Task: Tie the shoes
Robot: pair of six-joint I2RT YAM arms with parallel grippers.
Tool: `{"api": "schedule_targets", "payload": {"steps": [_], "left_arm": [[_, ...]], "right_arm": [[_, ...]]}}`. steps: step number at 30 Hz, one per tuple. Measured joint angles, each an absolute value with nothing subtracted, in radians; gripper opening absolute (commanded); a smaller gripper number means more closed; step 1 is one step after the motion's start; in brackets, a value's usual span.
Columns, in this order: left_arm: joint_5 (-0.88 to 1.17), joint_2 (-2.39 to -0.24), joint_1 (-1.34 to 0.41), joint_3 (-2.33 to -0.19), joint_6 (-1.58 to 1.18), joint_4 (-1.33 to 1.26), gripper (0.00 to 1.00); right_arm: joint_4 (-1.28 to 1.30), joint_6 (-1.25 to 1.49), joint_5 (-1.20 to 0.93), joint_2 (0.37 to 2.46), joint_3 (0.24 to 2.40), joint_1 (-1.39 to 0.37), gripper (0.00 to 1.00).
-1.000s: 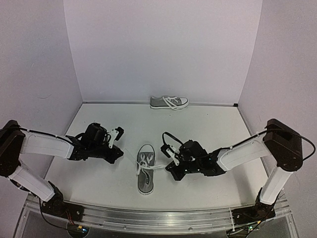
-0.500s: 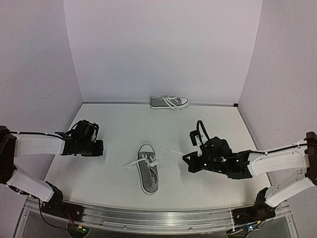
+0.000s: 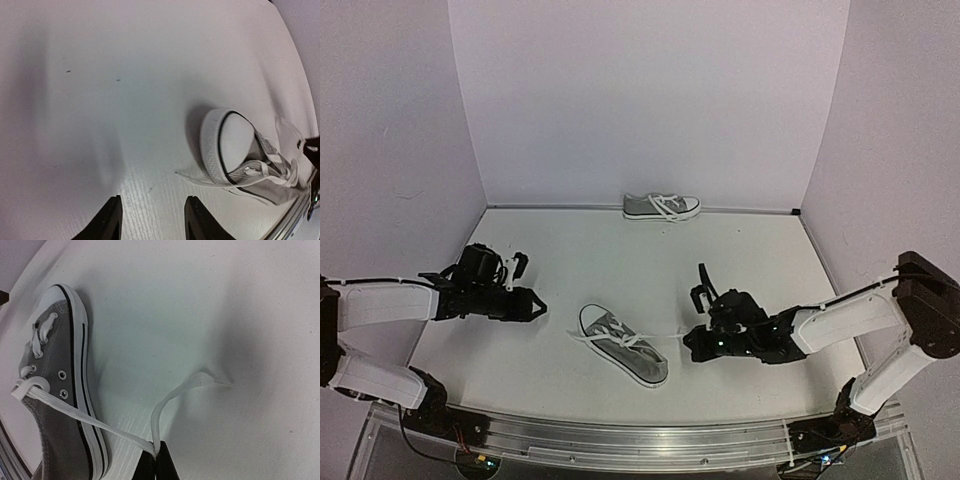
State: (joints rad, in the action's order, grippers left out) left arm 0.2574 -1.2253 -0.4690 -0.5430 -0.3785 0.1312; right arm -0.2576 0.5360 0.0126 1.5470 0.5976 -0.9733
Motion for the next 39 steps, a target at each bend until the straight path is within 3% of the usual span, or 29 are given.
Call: {"api": "schedule_targets", "payload": {"steps": [9, 26, 34, 37, 39], "left_arm": [[0.381, -1.419, -0.709, -0.588, -0.25, 0.046, 0.58], [0.398, -1.594, -0.752, -0.629, -0.096, -0.042, 0.64], [0.372, -1.658, -0.801, -0.669, -0.002, -0.089, 0.54], [0.331, -1.684, -0.819, -0.696, 0.032, -0.088, 0.44], [0.308, -1.696, -0.837, -0.71, 0.046, -0.082, 0.3]], "right_arm": [[-0.329, 0.498, -0.156, 1.707, 0.672, -0.971, 0.0], [-0.448, 0.502, -0.357, 1.768, 0.681, -0.986, 0.0], [-0.455, 0.502, -0.359, 1.768, 0.681, -0.985, 0.0], [-0.456, 0.502, -0.366, 1.769, 0.682, -0.986, 0.0], [-0.456, 0.502, -0.373, 1.775, 0.685, -0.986, 0.0]]}}
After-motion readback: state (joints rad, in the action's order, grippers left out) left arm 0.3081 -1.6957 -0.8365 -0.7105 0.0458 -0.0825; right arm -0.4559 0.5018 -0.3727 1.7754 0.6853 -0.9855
